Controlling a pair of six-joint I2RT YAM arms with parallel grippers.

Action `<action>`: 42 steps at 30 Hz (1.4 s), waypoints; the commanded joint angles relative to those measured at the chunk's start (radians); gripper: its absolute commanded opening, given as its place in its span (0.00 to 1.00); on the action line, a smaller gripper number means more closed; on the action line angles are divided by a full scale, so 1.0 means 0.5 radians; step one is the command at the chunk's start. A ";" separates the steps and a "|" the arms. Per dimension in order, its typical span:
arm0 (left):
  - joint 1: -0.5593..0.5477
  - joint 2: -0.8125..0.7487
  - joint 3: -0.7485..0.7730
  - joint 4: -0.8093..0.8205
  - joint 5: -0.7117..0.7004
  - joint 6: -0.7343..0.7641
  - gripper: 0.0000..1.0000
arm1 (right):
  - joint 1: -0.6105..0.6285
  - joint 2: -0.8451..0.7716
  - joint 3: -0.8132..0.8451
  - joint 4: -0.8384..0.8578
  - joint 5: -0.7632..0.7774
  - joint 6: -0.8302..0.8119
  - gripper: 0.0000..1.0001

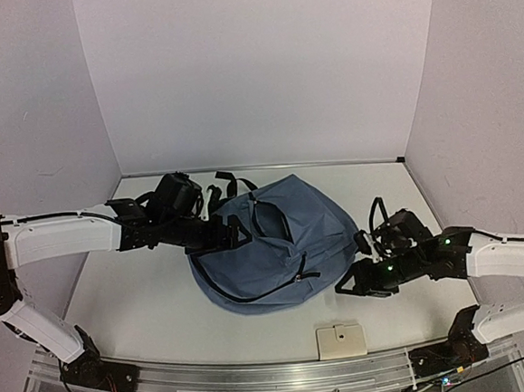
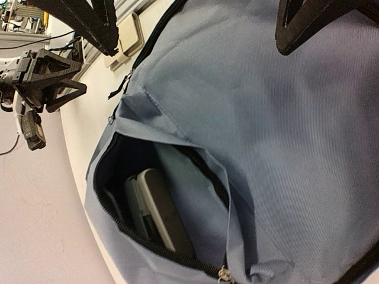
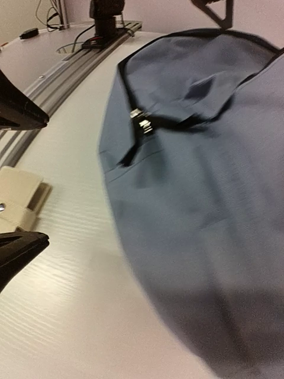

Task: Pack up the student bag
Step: Pick up the personal item from the center of the board.

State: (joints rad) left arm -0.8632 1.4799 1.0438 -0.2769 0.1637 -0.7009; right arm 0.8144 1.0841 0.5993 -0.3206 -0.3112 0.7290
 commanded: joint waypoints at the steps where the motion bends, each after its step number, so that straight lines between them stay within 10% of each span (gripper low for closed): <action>1: -0.001 -0.064 -0.025 -0.039 0.071 -0.066 0.92 | 0.090 -0.054 -0.076 -0.223 -0.095 0.234 0.52; 33: -0.001 -0.013 0.077 -0.155 0.050 0.006 0.93 | 0.242 0.252 -0.400 0.053 -0.314 0.339 0.37; 42: 0.000 -0.049 0.059 -0.164 0.037 0.007 0.93 | 0.243 0.271 -0.447 0.240 -0.323 0.384 0.04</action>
State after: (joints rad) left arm -0.8639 1.4799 1.0283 -0.3552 0.1892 -0.7071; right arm 0.9283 1.2282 0.4009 -0.2606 -0.4807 0.9011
